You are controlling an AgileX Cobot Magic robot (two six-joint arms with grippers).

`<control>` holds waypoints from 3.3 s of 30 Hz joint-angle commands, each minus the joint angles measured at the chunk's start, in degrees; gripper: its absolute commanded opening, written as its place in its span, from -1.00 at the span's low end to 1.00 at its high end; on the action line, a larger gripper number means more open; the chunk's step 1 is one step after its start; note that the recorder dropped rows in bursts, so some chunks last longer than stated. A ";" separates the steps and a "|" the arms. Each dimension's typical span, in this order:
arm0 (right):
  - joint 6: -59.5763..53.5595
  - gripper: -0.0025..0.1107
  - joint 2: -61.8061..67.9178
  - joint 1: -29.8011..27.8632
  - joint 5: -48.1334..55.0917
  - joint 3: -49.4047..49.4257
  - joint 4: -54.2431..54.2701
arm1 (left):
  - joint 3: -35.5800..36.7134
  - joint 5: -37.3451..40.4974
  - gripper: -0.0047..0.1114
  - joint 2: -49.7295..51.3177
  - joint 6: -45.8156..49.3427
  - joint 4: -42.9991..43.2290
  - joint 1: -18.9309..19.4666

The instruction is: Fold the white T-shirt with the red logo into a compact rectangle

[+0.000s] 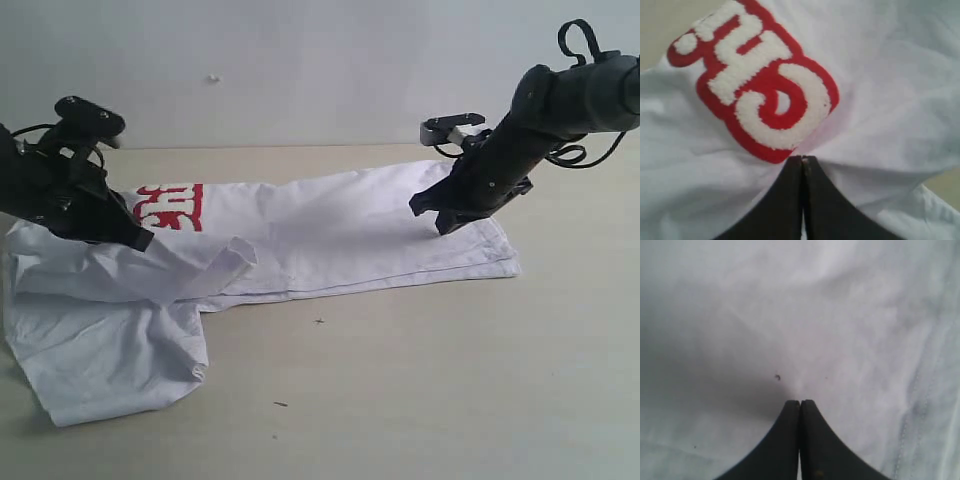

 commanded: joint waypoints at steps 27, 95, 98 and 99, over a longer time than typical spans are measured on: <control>-0.02 -0.96 -0.11 -0.23 2.21 0.09 -0.43 | 9.39 1.35 -0.01 -5.24 12.83 8.00 -15.33; -0.03 -0.96 -0.11 -0.41 0.48 0.09 -0.04 | -4.57 1.26 -0.20 12.02 -37.23 49.95 -17.67; -0.03 -0.96 -0.11 -0.41 0.48 0.09 -0.04 | -4.57 1.16 -0.39 12.14 -37.23 50.87 -17.67; -0.03 -0.96 -0.11 -0.41 0.48 0.09 -0.04 | -4.57 1.16 -0.45 12.14 -37.23 51.43 -17.67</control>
